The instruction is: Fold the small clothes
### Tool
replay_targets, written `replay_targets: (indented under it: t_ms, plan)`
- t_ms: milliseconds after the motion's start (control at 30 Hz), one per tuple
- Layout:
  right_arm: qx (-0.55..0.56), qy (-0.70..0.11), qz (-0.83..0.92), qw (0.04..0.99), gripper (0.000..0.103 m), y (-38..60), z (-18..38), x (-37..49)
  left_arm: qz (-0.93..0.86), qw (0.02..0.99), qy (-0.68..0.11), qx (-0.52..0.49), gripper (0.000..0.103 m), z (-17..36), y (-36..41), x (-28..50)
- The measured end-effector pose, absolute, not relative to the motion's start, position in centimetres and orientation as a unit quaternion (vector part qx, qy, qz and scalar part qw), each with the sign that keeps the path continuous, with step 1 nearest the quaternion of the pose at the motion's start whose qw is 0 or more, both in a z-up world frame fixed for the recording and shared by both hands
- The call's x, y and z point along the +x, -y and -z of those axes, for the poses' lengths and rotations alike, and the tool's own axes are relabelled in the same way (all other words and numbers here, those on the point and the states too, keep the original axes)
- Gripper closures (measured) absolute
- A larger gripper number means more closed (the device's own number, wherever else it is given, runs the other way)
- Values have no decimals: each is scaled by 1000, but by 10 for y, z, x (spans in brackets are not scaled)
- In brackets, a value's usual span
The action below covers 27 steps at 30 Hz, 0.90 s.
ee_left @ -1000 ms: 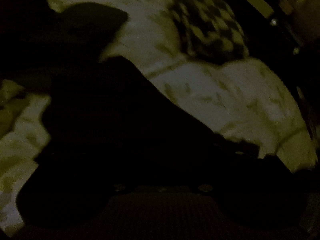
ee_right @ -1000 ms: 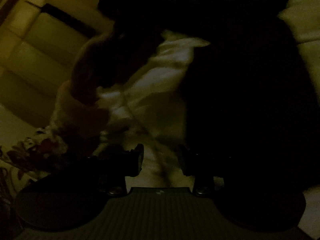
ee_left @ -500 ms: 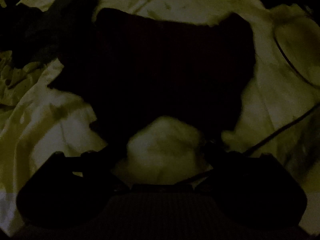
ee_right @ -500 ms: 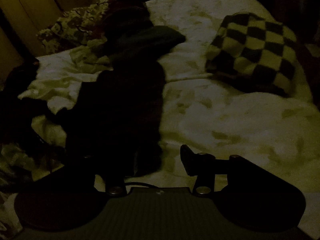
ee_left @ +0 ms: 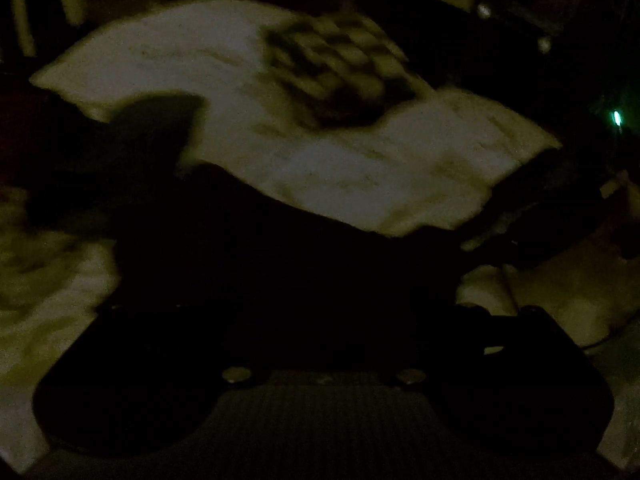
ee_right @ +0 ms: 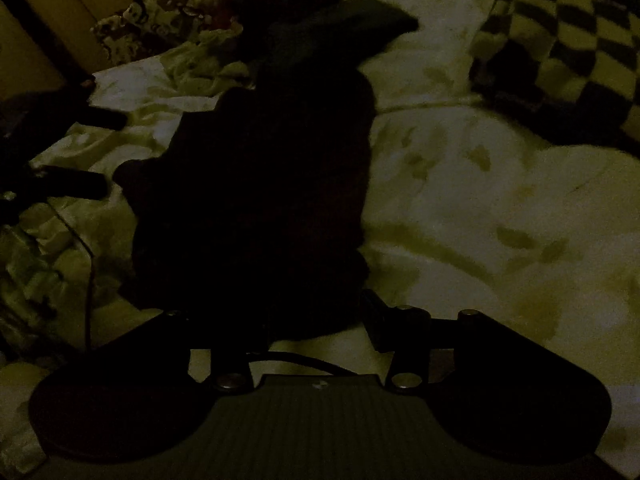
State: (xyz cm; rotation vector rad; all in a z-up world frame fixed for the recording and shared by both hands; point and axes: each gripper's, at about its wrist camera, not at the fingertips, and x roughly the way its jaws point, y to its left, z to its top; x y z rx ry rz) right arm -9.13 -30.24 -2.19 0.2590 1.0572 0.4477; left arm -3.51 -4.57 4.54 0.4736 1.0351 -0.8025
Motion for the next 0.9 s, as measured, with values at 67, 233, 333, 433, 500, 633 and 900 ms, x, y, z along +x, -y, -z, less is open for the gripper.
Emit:
replay_targets:
  t_ms: [67,233,333,433,500,633,900]
  plan:
    - [137,-501,-213,828,26,303,26,-91,396,737,-490,245,13,-24,66,-43]
    - [151,-502,-205,827,26,309,30,-93,383,705,-505,319,13,15,68,-62]
    - [155,-502,-206,825,26,311,33,-92,373,695,-518,332,19,24,49,-72]
    - [158,-503,-210,823,26,309,35,-90,371,700,-506,341,27,26,31,-78]
    - [157,-503,-214,822,26,308,36,-88,379,702,-498,339,30,24,29,-80]
    - [154,-503,-215,823,26,306,38,-86,389,704,-471,362,39,28,34,-93]
    - [155,-503,-211,824,70,306,48,-84,378,718,-481,333,80,35,38,-91]
